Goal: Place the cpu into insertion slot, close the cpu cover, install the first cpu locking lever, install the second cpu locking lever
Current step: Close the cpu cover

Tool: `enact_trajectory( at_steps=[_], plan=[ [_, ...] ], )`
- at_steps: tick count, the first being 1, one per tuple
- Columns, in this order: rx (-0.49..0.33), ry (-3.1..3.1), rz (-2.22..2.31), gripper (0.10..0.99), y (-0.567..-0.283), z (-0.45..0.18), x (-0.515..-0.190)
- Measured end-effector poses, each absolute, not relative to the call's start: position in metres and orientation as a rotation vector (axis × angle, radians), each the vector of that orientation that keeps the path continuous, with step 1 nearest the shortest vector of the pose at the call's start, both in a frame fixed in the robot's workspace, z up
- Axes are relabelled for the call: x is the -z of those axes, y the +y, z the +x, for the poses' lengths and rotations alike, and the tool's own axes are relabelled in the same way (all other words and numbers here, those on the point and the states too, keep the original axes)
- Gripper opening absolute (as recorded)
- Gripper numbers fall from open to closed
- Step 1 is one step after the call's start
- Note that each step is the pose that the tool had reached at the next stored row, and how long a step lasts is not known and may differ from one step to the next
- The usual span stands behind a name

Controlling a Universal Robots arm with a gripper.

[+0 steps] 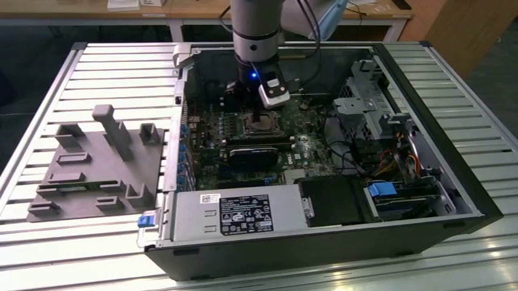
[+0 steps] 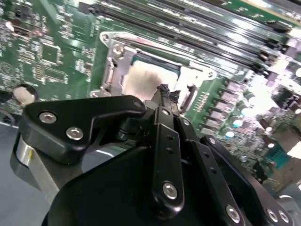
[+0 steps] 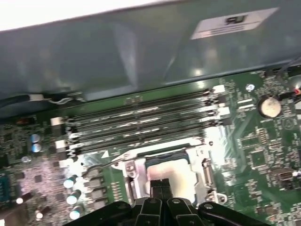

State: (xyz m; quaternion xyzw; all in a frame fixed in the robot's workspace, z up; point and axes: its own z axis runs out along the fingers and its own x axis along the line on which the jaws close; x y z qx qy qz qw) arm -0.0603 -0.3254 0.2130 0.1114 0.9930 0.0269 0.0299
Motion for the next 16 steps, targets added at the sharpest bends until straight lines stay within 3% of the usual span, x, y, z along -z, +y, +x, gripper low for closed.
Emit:
enact_trajectory(
  at_steps=[16],
  plan=[
    [-0.083, 3.063, 0.344, 0.102, -0.3254, -0.0487, -0.2223]
  ],
)
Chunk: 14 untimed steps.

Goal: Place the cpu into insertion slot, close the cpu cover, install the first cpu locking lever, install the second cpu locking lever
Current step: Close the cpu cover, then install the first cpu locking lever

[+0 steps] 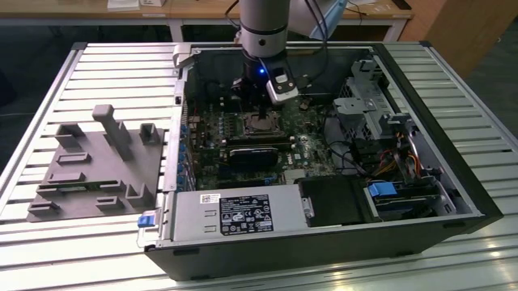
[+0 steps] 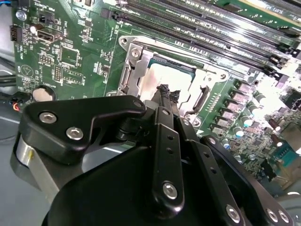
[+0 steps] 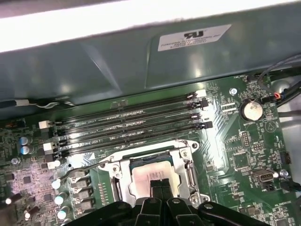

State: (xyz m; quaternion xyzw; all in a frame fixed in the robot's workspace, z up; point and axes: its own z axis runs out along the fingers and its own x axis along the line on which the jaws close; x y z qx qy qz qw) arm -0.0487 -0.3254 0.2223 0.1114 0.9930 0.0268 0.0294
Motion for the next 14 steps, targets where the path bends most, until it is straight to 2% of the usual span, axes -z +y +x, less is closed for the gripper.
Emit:
enact_trajectory(
  at_steps=[14],
  plan=[
    [-0.083, 3.063, 0.344, 0.102, -0.3253, -0.0487, -0.2336]
  ],
)
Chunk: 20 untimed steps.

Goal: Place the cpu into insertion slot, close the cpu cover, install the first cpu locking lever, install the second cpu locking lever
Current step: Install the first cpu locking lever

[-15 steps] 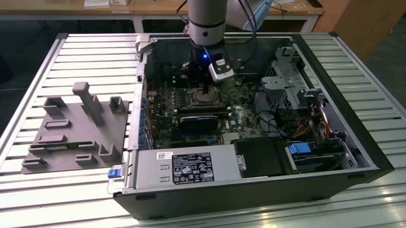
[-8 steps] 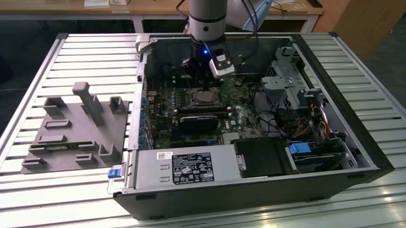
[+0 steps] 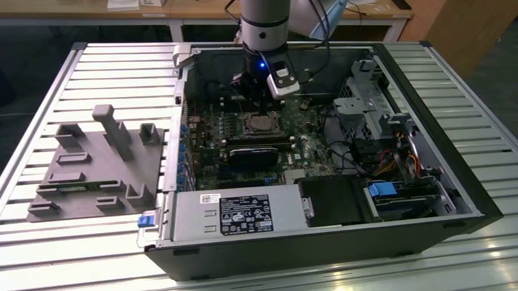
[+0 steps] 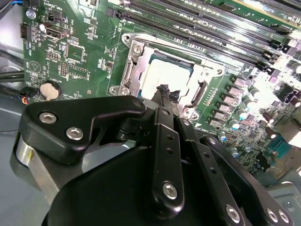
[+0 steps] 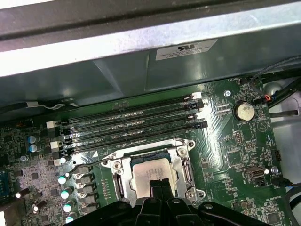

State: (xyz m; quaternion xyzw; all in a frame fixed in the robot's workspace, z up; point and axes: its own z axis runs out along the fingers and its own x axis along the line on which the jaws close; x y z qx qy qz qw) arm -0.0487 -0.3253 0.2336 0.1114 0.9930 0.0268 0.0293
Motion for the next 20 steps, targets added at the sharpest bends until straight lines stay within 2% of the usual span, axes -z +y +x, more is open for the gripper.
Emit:
enact_trajectory(
  at_steps=[20],
  plan=[
    [-0.083, 3.062, 0.344, 0.102, -0.325, -0.064, -0.234]
  ],
)
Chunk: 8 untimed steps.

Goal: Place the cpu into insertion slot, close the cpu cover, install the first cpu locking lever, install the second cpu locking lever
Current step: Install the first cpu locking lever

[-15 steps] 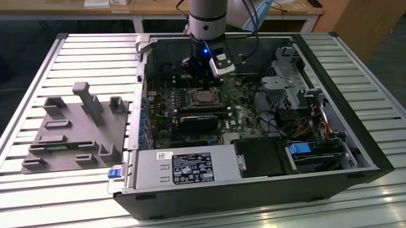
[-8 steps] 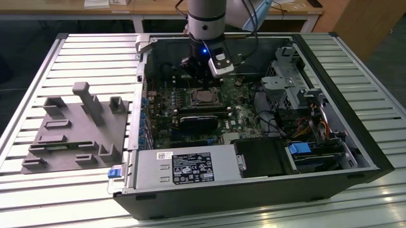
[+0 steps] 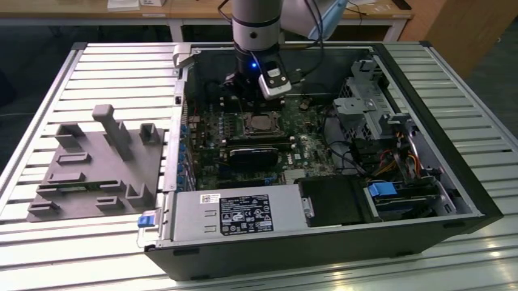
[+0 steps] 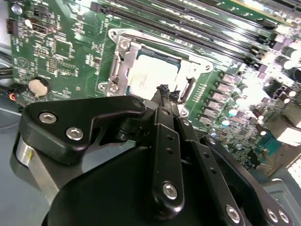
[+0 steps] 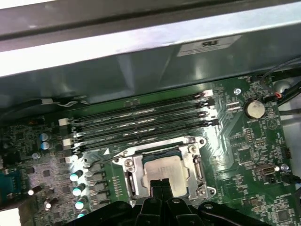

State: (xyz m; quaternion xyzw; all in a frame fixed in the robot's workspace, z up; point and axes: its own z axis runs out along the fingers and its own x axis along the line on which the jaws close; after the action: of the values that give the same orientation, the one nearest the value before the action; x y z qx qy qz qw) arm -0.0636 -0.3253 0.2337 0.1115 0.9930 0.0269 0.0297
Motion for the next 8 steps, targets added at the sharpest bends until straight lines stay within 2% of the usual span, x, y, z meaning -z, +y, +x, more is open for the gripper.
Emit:
enact_trajectory(
  at_steps=[8],
  plan=[
    [-0.083, 3.060, 0.343, 0.102, -0.325, -0.078, -0.234]
  ],
)
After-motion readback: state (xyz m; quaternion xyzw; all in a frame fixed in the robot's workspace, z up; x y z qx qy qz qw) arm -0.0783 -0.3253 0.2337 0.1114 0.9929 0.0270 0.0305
